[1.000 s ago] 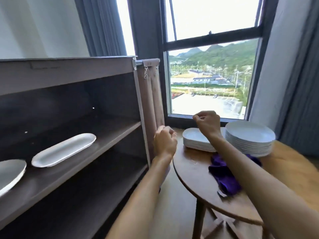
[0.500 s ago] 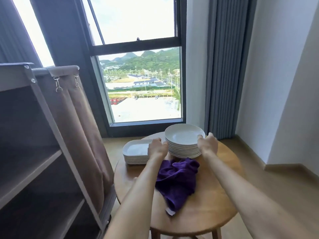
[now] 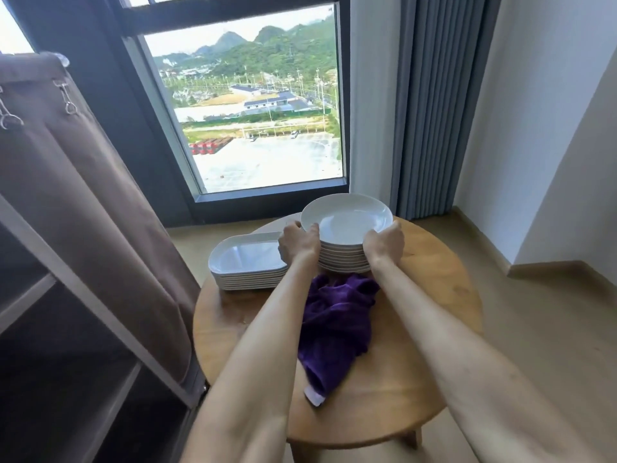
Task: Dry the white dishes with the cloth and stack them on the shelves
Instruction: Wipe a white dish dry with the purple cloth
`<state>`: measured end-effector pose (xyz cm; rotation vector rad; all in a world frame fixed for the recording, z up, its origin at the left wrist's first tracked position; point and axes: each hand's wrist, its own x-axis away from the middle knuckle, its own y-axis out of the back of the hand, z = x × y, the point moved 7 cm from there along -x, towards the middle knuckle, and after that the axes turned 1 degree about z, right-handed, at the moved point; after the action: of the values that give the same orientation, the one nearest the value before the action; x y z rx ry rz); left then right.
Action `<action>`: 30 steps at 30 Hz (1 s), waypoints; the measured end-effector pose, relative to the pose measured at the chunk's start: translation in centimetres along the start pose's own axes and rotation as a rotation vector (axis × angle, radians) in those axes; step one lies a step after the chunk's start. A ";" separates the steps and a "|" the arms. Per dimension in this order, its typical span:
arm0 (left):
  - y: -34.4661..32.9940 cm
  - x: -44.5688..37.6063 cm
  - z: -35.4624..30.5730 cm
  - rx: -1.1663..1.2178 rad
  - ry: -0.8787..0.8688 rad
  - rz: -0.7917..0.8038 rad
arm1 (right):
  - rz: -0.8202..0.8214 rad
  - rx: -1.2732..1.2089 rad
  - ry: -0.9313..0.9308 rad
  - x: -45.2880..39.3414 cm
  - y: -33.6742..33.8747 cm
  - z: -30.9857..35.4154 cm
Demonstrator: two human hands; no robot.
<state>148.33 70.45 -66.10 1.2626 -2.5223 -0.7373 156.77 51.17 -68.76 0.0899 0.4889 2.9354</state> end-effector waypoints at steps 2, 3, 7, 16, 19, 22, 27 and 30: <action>-0.1 -0.1 -0.3 -0.033 -0.024 -0.024 | -0.028 -0.007 0.023 -0.2 0.1 0.0; -0.1 0.0 -0.4 -0.056 -0.033 -0.036 | -0.037 -0.016 0.035 -0.2 0.1 0.0; 0.1 0.2 -0.6 -0.069 -0.051 -0.070 | -0.036 -0.109 0.053 0.1 0.5 -0.1; 2.7 2.1 -1.1 0.404 -0.075 -0.104 | -0.100 -0.344 0.229 2.8 3.2 4.5; 3.7 2.7 -0.9 0.819 0.098 0.094 | -0.051 -0.426 0.253 4.3 3.6 5.7; 5.2 3.8 -0.6 0.995 0.199 0.335 | 0.055 -0.439 0.210 5.7 3.2 6.0; 9.5 5.7 3.0 1.090 0.253 0.191 | 0.331 -0.399 -0.018 8.5 1.1 4.2; 11.3 6.8 5.3 1.210 0.251 0.087 | 0.458 0.249 0.152 9.9 0.3 2.3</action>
<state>134.31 72.57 -64.77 1.3189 -2.7308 1.0913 147.13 53.31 -66.14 0.0081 0.9738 3.3212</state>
